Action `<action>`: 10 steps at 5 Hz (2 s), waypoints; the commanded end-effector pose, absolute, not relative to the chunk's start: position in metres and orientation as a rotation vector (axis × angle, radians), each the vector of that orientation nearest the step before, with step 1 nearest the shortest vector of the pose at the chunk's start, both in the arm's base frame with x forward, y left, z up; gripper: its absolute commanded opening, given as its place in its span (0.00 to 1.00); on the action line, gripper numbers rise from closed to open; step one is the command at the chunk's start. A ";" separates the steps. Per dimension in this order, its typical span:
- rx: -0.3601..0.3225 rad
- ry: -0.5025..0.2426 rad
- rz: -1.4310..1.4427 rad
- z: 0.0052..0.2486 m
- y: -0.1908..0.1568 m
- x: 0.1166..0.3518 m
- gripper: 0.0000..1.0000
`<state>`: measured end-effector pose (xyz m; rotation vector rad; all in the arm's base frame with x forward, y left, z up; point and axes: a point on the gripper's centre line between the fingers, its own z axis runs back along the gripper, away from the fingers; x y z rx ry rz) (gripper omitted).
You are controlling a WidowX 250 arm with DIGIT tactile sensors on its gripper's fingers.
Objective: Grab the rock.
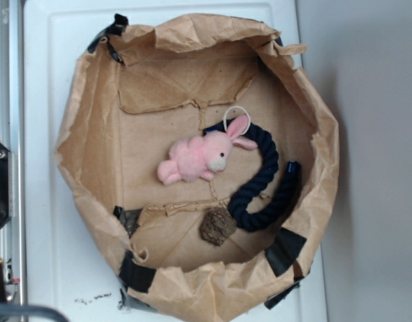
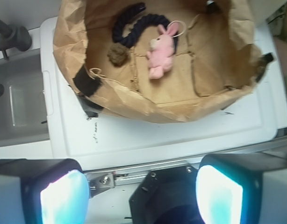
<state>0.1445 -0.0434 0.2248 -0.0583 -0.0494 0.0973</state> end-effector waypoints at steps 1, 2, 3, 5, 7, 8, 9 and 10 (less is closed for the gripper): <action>-0.166 -0.093 0.033 0.235 -0.055 0.187 1.00; -0.195 -0.105 -0.048 0.231 -0.069 0.212 1.00; -0.220 -0.108 -0.141 0.230 -0.070 0.226 1.00; -0.220 -0.108 -0.141 0.230 -0.070 0.226 1.00; -0.265 -0.144 -0.147 0.209 -0.058 0.241 1.00; -0.246 -0.208 -0.094 0.198 -0.043 0.268 1.00; -0.181 -0.219 -0.076 0.167 -0.037 0.284 1.00; -0.081 -0.247 -0.121 0.135 -0.037 0.275 1.00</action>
